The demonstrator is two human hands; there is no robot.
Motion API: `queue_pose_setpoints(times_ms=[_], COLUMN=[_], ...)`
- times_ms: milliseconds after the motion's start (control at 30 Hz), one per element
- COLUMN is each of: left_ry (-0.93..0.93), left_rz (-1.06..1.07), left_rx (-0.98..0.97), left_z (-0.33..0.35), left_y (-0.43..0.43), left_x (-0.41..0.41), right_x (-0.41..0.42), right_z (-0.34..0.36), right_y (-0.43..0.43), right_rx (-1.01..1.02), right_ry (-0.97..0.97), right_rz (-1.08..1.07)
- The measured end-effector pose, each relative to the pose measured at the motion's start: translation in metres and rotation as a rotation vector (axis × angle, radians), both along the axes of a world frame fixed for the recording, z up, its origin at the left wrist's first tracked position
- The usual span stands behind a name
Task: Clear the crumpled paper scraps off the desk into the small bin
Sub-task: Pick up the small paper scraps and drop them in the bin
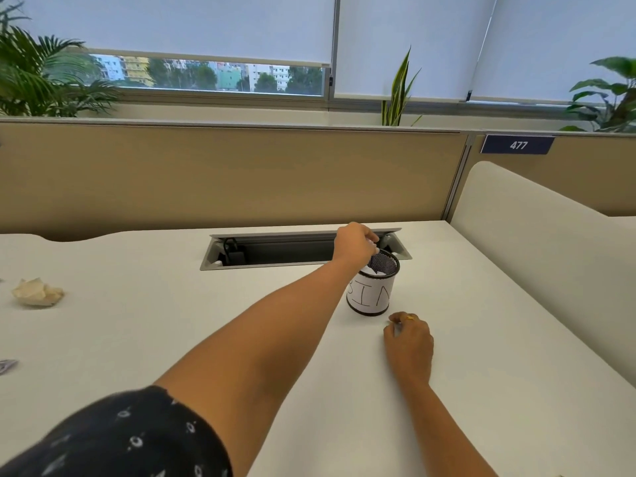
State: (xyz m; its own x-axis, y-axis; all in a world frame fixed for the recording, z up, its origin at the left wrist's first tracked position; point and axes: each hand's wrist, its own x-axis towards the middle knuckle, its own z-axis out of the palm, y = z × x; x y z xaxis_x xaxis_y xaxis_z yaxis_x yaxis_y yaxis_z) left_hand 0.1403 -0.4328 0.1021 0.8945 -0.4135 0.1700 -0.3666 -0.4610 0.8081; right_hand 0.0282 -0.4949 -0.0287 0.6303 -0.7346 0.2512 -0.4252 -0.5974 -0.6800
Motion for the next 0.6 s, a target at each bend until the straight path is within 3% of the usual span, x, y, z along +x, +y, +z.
queue_pose_setpoints(times_ms=[333,600], left_ry=[-0.012,-0.108], left_rz=[-0.042,0.026], left_rx=[0.067,-0.091], left_z=[-0.006,-0.014], left_y=[-0.011,0.007], left_x=[-0.001,-0.007], right_x=[0.0,-0.002], right_z=[-0.003,0.0], right_y=[0.0,0.005], right_rx=[-0.004,-0.049], right_ry=[0.018,0.057], right_rz=[0.012,0.027])
